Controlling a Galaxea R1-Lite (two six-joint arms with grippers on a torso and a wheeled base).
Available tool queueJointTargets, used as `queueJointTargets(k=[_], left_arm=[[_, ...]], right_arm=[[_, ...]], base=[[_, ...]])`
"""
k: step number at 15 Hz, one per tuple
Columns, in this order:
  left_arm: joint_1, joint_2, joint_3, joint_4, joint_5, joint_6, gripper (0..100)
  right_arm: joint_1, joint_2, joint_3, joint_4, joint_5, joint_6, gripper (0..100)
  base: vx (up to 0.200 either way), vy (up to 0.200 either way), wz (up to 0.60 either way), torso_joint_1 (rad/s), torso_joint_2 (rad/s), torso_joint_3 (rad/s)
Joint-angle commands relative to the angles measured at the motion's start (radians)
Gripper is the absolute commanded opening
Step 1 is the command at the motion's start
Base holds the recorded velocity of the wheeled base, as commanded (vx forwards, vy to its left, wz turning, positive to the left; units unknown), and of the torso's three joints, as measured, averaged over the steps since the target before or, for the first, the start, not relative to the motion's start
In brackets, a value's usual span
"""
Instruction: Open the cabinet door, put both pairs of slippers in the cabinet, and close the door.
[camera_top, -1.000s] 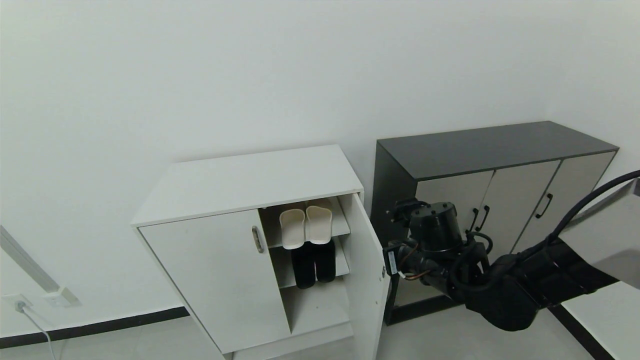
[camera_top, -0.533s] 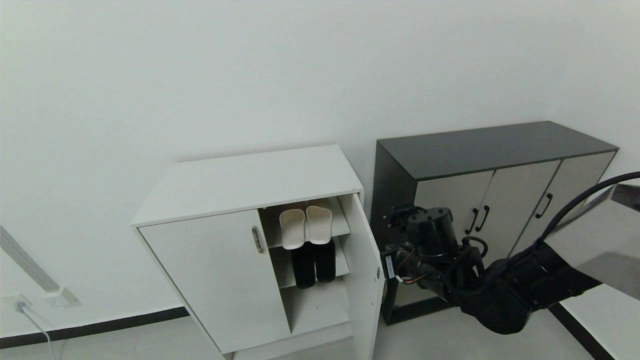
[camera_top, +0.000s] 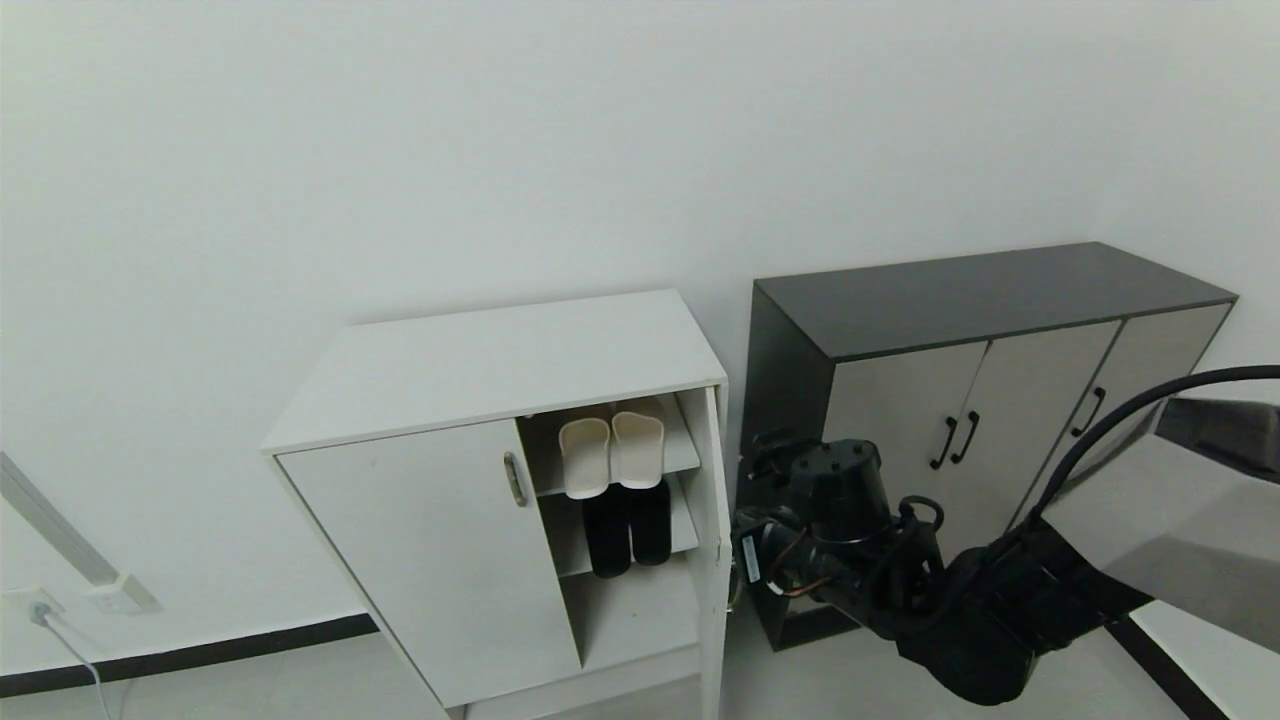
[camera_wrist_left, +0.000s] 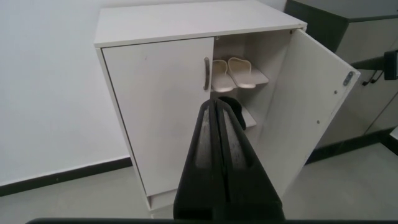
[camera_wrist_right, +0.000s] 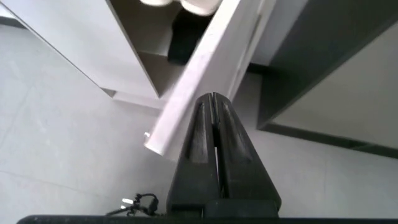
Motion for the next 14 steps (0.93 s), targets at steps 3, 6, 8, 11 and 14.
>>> queueJointTargets(k=[3,6,8,11,14], left_arm=[[0.001,0.001,0.0,0.0,0.0,-0.001,0],[0.001,0.001,0.0,0.0,-0.001,-0.001,0],[0.001,0.001,0.0,0.0,0.0,-0.001,0],[0.001,0.001,0.0,0.0,0.0,-0.001,0],[0.001,0.001,0.0,0.0,0.0,-0.001,0]], right_arm=[[-0.014,-0.073,0.012,-0.009,-0.001,-0.007,0],[-0.022,-0.104,0.02,-0.005,0.002,-0.007,0],[-0.022,-0.104,0.026,-0.005,0.016,-0.007,0],[-0.034,-0.104,0.034,-0.008,0.025,-0.008,0],[-0.055,-0.112,0.038,-0.008,0.016,-0.056,0]], base=[[0.0,0.0,0.0,0.0,0.0,0.0],[0.0,0.0,0.4,0.0,0.0,0.002],[0.0,0.0,0.6,0.002,0.0,0.005],[0.0,0.0,0.4,-0.002,0.0,0.002],[0.0,0.0,0.0,0.0,0.0,0.0]])
